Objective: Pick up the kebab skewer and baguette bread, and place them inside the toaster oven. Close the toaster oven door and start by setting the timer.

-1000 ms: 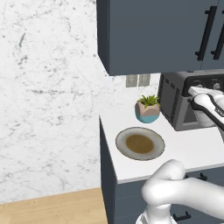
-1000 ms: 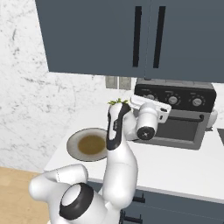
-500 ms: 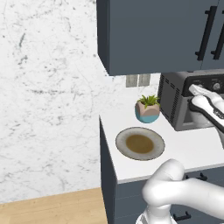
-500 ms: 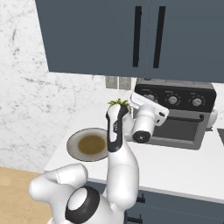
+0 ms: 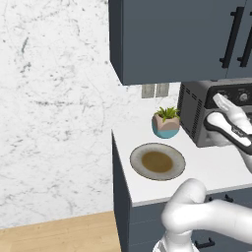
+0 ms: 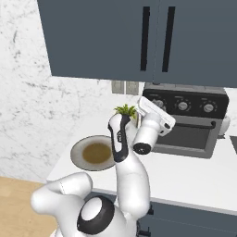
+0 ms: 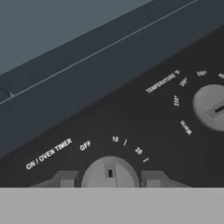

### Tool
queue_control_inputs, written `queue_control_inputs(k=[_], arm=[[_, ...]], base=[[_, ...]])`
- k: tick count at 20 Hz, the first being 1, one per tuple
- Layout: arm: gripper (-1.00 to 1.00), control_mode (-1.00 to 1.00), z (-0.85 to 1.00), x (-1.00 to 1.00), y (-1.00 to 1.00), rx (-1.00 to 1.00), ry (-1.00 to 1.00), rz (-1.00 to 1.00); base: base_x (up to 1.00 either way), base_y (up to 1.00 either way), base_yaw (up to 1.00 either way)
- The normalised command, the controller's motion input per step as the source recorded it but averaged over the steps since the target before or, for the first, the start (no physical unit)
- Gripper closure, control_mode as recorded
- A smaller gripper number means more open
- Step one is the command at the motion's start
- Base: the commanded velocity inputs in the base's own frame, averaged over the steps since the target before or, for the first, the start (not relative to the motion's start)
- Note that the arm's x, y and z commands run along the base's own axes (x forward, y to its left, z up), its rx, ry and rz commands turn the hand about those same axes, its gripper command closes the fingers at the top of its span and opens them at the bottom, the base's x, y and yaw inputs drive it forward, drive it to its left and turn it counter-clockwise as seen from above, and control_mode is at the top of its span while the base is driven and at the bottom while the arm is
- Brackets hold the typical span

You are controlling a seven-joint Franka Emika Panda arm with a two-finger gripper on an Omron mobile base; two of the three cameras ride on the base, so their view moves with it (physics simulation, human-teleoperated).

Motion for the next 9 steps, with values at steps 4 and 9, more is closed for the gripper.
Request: queue_control_inputs(k=[4,9], arm=[[1.00,-1.00,0.00,-0.01,0.00,0.22,-0.04,-0.05],[1.00,-1.00,0.00,0.00,0.00,0.21,0.00,-0.05]], base=[[0.00,0.00,0.00],[0.00,0.00,0.00]])
